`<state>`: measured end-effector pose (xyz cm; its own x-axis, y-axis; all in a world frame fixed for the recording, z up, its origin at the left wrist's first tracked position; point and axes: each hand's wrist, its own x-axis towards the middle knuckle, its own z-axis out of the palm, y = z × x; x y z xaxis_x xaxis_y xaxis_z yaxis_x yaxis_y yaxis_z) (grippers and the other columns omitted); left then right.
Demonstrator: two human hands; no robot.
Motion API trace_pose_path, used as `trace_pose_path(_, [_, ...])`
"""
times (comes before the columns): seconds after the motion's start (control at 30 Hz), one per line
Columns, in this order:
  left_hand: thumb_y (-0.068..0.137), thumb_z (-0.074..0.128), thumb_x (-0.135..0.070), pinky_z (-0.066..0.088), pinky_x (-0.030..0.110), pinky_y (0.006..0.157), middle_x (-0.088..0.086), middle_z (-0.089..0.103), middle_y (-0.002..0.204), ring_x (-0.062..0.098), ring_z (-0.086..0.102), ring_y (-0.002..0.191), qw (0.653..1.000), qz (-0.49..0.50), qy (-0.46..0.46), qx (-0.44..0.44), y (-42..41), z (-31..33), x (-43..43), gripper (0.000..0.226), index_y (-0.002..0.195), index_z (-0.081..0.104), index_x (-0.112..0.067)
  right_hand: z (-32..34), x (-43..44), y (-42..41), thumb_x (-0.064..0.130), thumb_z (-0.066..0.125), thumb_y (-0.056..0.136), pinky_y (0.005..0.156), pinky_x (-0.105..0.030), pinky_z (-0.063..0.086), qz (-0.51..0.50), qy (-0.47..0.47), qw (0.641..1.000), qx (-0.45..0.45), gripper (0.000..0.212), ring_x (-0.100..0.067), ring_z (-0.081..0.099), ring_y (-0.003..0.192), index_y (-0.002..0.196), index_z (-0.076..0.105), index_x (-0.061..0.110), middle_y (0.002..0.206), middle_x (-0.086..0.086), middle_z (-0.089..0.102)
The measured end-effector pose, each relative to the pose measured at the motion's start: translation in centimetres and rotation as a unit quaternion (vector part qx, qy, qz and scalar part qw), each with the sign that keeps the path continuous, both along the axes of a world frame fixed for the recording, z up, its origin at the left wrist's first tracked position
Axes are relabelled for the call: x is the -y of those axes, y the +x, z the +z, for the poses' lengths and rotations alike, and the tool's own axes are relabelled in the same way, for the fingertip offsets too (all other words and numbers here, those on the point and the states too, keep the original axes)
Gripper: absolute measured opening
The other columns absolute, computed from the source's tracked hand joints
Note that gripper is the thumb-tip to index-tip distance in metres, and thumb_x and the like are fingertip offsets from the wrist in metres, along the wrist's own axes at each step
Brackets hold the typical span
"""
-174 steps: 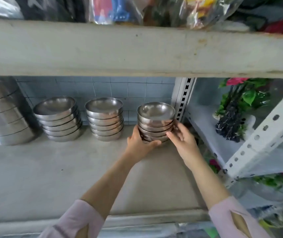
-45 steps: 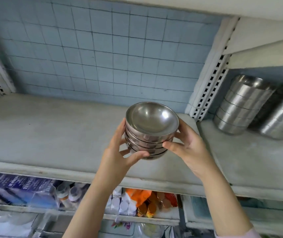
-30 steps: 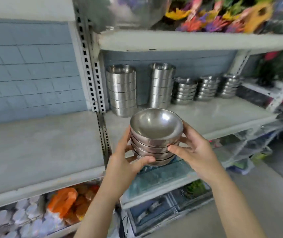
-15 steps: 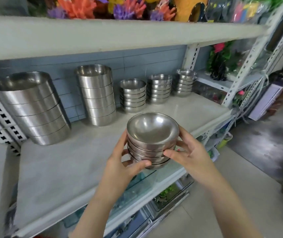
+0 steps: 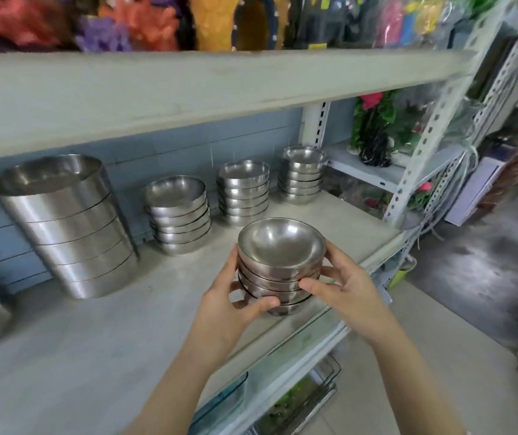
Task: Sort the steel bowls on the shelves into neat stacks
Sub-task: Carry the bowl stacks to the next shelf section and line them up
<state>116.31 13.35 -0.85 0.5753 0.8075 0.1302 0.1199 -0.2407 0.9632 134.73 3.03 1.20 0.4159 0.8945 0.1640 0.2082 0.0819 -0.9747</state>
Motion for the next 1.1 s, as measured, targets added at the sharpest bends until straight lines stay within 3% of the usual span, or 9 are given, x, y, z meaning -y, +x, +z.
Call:
trace_pose_path(0.13, [0.07,0.085,-0.024,0.049,0.007,0.075,-0.035,0.05,0.121,-0.02,0.051,0.102,0.999,0.032,-0.004,0.006,5.9,-0.7,-1.1,0.097,0.147,0.028,-0.043,-1.0,-2.5,6.5,0.032,0.083,0.072,0.081,-0.018,0.054,0.036,-0.013,0.999,0.007,0.075,-0.003,0.062,0.116,0.139,0.049,0.041,0.129,0.025,0.062])
trace_pose_path(0.27, [0.068,0.085,-0.026,0.05,0.011,0.075,-0.027,0.053,0.126,-0.009,0.056,0.103,0.996,0.09,-0.005,0.014,12.4,-1.4,-1.5,0.097,0.146,0.03,-0.041,-1.2,-5.1,14.1,0.031,0.084,0.071,0.086,-0.022,0.054,0.09,-0.033,0.995,0.018,0.078,-0.002,0.061,0.117,0.141,0.049,0.039,0.131,0.026,0.061])
trace_pose_path(0.43, [0.062,0.086,-0.03,0.051,0.012,0.078,-0.025,0.052,0.129,-0.009,0.056,0.108,0.987,0.151,-0.034,0.033,20.1,-2.1,-1.3,0.099,0.144,0.031,-0.04,-1.3,-7.4,22.5,0.033,0.083,0.07,0.086,-0.016,0.053,0.141,-0.053,0.988,0.035,0.074,0.007,0.059,0.116,0.131,0.046,0.051,0.124,0.038,0.059])
trace_pose_path(0.57, [0.053,0.084,-0.043,0.052,0.018,0.085,-0.023,0.051,0.134,-0.006,0.055,0.113,0.978,0.197,-0.049,0.047,24.7,-2.6,-1.5,0.103,0.142,0.034,-0.037,-1.6,-9.1,27.3,0.049,0.083,0.062,0.094,-0.026,0.054,0.177,-0.052,0.982,0.048,0.085,0.001,0.057,0.123,0.138,0.043,0.051,0.135,0.025,0.058])
trace_pose_path(0.7, [0.051,0.085,-0.041,0.052,0.016,0.083,-0.023,0.058,0.122,-0.007,0.056,0.11,0.971,0.224,-0.06,0.054,27.4,-3.0,-2.0,0.085,0.124,0.042,-0.046,-2.0,-10.5,29.9,0.044,0.083,0.061,0.093,-0.021,0.053,0.197,-0.049,0.978,0.046,0.087,0.005,0.058,0.12,0.138,0.042,0.049,0.134,0.024,0.058])
trace_pose_path(0.87, [0.053,0.085,-0.034,0.051,0.016,0.084,-0.015,0.058,0.125,0.0,0.055,0.117,0.968,0.238,-0.058,0.055,28.8,-3.6,-3.0,0.092,0.135,0.043,-0.03,-2.4,-12.1,31.3,0.019,0.082,0.074,0.087,-0.012,0.05,0.219,-0.043,0.974,0.042,0.084,0.011,0.057,0.117,0.143,0.039,0.041,0.129,0.027,0.057])
trace_pose_path(1.0, [0.061,0.088,-0.021,0.05,0.017,0.086,-0.007,0.057,0.131,0.006,0.054,0.121,0.969,0.234,-0.057,0.047,29.5,-4.2,-3.9,0.095,0.142,0.039,-0.021,-2.7,-12.9,32.0,0.036,0.081,0.067,0.092,-0.015,0.05,0.231,-0.043,0.971,0.05,0.094,0.008,0.055,0.122,0.151,0.037,0.035,0.136,0.024,0.056])
trace_pose_path(1.1, [0.065,0.087,-0.014,0.049,0.014,0.086,-0.008,0.058,0.128,0.004,0.054,0.121,0.969,0.237,-0.053,0.047,29.9,-4.3,-4.5,0.091,0.142,0.039,-0.022,-2.7,-13.4,32.3,0.034,0.08,0.07,0.09,-0.012,0.05,0.233,-0.039,0.971,0.045,0.092,0.008,0.056,0.121,0.151,0.037,0.034,0.138,0.02,0.056])
